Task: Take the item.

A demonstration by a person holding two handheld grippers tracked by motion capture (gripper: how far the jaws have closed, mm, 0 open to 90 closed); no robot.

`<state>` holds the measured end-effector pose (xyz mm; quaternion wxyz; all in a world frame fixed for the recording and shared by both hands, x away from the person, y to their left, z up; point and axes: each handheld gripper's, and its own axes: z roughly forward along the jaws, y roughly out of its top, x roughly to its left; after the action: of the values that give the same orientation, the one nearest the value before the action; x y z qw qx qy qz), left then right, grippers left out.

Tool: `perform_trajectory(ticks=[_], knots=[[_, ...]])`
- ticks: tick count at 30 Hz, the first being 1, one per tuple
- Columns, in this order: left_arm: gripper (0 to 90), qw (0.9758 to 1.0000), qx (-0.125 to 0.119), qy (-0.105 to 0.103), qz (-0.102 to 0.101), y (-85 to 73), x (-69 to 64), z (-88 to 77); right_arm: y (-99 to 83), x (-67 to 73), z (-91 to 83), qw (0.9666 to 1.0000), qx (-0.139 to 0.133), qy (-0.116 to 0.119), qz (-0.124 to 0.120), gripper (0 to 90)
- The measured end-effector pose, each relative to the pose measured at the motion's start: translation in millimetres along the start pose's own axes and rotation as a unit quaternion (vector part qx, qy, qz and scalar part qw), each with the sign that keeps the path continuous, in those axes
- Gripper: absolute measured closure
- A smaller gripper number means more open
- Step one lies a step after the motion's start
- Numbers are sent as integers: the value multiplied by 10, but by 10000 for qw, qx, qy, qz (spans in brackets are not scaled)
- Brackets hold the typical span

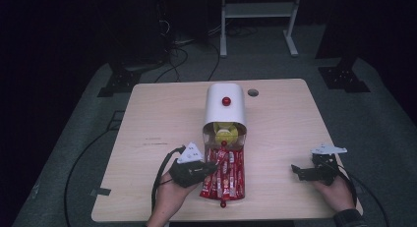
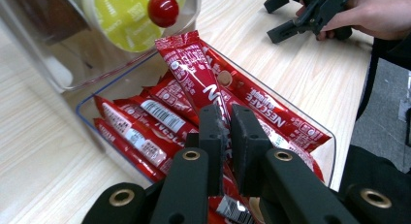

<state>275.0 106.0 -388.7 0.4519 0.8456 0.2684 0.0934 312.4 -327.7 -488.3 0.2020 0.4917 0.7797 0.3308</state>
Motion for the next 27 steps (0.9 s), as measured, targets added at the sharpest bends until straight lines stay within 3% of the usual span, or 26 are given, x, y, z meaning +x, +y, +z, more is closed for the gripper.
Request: perform_trajectory(ticks=[27], knots=[[841, 9994, -64, 307, -165, -127, 250, -266, 0, 0, 0, 10000, 1, 1, 0, 14]])
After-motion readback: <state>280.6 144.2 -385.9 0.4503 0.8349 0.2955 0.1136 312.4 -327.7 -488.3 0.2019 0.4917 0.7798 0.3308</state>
